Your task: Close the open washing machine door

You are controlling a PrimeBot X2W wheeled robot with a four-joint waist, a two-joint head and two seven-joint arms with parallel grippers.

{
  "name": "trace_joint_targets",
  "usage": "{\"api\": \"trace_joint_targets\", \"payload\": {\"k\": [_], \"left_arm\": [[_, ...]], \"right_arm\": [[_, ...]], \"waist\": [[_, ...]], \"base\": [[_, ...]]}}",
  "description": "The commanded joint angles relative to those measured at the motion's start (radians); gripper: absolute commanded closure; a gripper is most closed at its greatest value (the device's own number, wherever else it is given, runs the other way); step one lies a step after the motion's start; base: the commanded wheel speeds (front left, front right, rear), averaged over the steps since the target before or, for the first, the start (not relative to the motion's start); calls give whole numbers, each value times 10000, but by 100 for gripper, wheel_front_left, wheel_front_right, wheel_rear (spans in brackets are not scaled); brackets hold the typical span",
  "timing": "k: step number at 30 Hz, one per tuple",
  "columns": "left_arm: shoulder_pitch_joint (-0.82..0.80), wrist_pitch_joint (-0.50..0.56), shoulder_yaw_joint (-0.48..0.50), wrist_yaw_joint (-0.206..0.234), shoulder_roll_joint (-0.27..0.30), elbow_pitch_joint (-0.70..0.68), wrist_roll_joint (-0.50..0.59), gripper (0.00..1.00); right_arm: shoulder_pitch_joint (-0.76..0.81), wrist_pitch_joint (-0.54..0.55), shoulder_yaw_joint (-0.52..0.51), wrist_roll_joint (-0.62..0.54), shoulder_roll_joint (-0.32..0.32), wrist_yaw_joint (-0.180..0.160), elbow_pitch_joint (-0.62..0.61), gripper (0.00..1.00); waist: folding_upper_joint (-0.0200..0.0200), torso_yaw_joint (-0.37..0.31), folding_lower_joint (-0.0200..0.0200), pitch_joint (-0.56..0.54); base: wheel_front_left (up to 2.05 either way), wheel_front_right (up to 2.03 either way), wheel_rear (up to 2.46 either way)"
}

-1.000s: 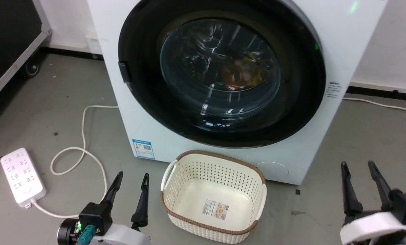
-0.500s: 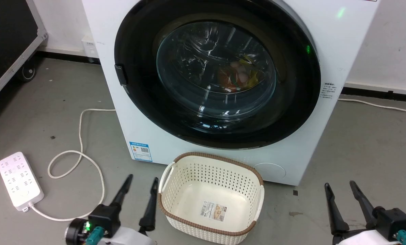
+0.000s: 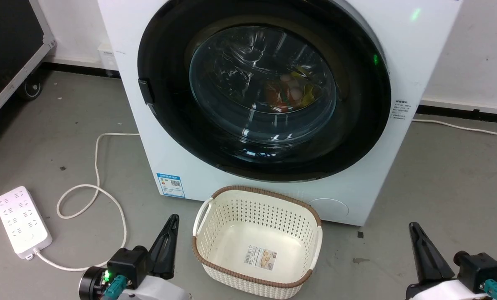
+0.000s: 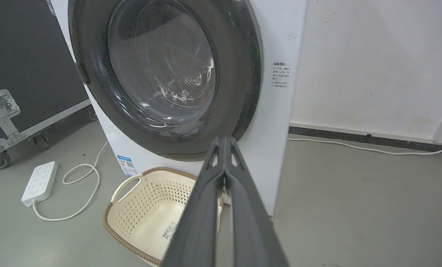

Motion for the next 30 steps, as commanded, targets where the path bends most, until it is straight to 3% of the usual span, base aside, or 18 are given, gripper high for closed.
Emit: {"api": "trace_joint_targets", "payload": {"k": [1,30], "left_arm": [[26,44,42,71,-12,-68,97,100],[100,675,345,382,-87,-554,457,100]], "right_arm": [[-13,48,32,-67,4,-1,-100,100],[-50,683,245,-287,16,-2,-622,100]], "waist": [[0,-8,0,5],[0,-198,0,127]], "base": [[0,0,0],[0,0,0]]}}
